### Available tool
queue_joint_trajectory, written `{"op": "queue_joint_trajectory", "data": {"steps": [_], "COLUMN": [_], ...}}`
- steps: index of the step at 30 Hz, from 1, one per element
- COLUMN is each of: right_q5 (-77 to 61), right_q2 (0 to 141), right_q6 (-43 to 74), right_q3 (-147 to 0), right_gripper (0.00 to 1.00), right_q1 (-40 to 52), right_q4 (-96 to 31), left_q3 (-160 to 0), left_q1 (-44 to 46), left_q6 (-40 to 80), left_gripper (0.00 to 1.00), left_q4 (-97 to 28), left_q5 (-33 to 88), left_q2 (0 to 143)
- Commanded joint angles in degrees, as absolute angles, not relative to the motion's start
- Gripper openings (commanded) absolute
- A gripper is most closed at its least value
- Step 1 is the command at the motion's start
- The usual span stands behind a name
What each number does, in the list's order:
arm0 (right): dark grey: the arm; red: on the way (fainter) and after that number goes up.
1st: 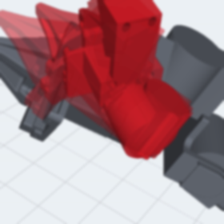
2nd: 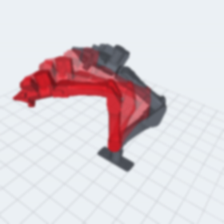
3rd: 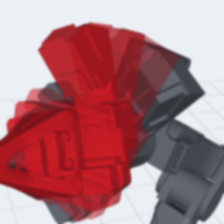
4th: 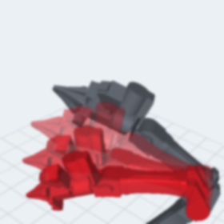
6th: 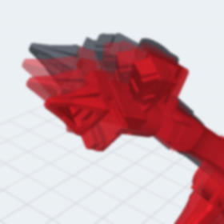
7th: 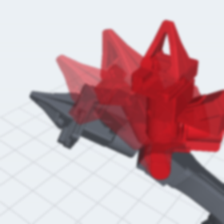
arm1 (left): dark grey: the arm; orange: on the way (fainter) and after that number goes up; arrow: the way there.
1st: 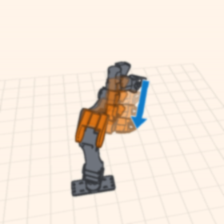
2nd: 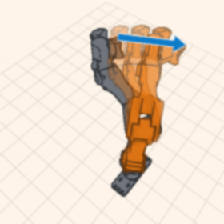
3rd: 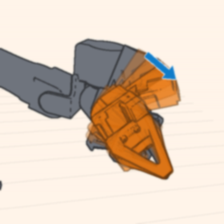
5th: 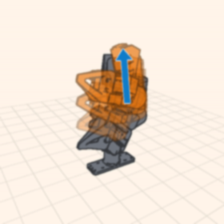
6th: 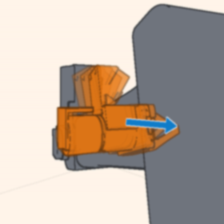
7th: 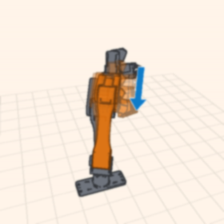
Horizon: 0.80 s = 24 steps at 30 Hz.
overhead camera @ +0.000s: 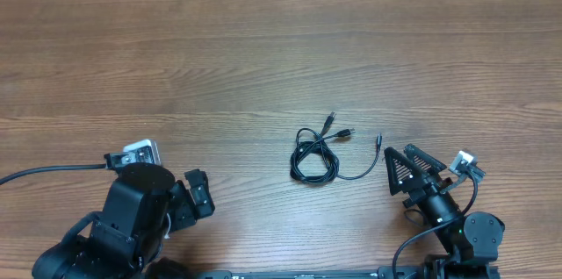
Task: Untangle cables
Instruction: 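Rotate the right gripper and move it toward the cable coil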
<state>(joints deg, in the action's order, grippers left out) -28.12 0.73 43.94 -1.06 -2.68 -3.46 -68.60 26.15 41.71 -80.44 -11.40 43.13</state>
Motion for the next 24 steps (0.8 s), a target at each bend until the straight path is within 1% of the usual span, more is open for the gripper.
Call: {"op": "queue_joint_trajectory", "data": {"steps": [1, 5, 8, 11, 12, 14, 17, 19, 20, 24], "right_q5": [-28.4, -32.2, -41.5, -55.1, -59.6, -62.3, -60.4, -59.8, -59.5, -53.8], "right_q2": [0.4, 0.4, 0.4, 0.4, 0.4, 0.4, 0.4, 0.4, 0.4, 0.6], "right_q6": [44.5, 51.8, 61.5, 71.0, 72.5, 72.4, 71.0, 63.9, 62.5, 62.5], "right_q3": [-0.5, -0.5, -0.5, -0.5, -0.5, -0.5, -0.5, -0.5, -0.5, -1.7], "right_gripper": [1.00, 1.00, 1.00, 1.00, 1.00, 1.00, 1.00, 0.99, 1.00, 0.99], "right_q1": [-2.9, -2.9, -2.9, -2.9, -2.9, -2.9, -2.9, -2.9, -3.0, -3.6], "right_q4": [-2.9, -2.9, -3.2, -3.3, -3.3, -3.3, -1.5, 3.1, 3.9, -0.9], "left_q3": [-68.2, -68.1, -67.9, -67.9, -67.9, -67.9, -67.7, -67.6, -67.6, -67.6], "left_q1": [26.3, 26.3, 26.3, 26.3, 26.3, 26.3, 26.3, 26.3, 26.3, 26.3], "left_q6": [42.5, 42.5, 42.5, 42.7, 42.7, 43.0, 45.3, 46.8, 47.0, 47.0], "left_gripper": [1.00, 1.00, 1.00, 1.00, 1.00, 1.00, 1.00, 0.99, 0.99, 1.00], "left_q4": [-81.2, -80.1, -79.4, -79.5, -79.3, -78.7, -77.6, -77.7, -77.9, -78.5], "left_q5": [-12.2, -12.2, -12.1, -12.2, -12.2, -12.2, -12.2, -12.1, -11.9, -10.5], "left_q2": [42.7, 42.7, 42.8, 42.8, 42.8, 42.8, 43.1, 43.5, 43.9, 45.0]}}
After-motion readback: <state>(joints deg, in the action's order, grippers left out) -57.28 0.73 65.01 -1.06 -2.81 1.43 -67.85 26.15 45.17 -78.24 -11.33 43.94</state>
